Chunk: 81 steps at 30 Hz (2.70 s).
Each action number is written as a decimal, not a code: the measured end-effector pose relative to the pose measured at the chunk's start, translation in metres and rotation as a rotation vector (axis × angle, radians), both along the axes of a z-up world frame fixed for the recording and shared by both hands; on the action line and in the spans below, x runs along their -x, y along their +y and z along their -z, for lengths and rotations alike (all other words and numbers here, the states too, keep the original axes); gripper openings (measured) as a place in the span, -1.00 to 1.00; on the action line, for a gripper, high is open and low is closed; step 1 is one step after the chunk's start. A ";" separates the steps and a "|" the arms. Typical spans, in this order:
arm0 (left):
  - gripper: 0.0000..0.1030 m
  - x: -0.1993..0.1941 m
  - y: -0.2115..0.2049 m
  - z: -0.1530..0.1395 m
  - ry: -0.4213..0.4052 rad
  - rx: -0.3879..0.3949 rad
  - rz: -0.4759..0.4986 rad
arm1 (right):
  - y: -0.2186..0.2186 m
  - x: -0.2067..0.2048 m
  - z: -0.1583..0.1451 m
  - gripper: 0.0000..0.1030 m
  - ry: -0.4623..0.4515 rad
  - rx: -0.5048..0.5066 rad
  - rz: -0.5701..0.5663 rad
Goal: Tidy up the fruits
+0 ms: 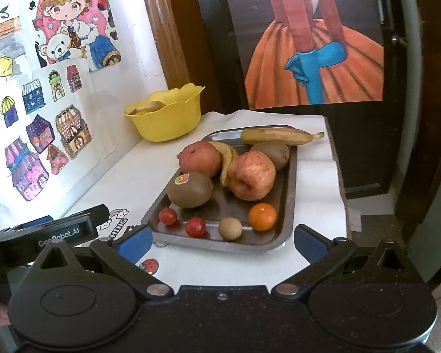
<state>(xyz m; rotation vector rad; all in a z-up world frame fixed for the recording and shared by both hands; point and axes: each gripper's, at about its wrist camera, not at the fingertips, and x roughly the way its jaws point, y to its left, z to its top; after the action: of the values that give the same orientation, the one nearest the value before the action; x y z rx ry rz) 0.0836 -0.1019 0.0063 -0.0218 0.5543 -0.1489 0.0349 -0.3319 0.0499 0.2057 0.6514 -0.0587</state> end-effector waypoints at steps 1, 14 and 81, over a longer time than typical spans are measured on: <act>0.99 0.004 0.003 -0.001 -0.002 0.004 0.011 | 0.003 0.005 -0.002 0.98 -0.002 0.002 0.010; 0.99 0.060 0.032 -0.016 -0.020 0.016 0.102 | 0.036 0.081 -0.027 0.98 -0.036 0.036 0.166; 0.99 0.108 0.065 0.023 0.083 -0.058 0.069 | 0.067 0.139 0.027 0.99 0.037 0.069 0.251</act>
<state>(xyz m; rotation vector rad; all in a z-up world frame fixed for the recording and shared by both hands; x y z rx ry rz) -0.0246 -0.0370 -0.0168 0.0479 0.6420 -0.1997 -0.1036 -0.2652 0.0225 0.2196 0.6571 -0.3262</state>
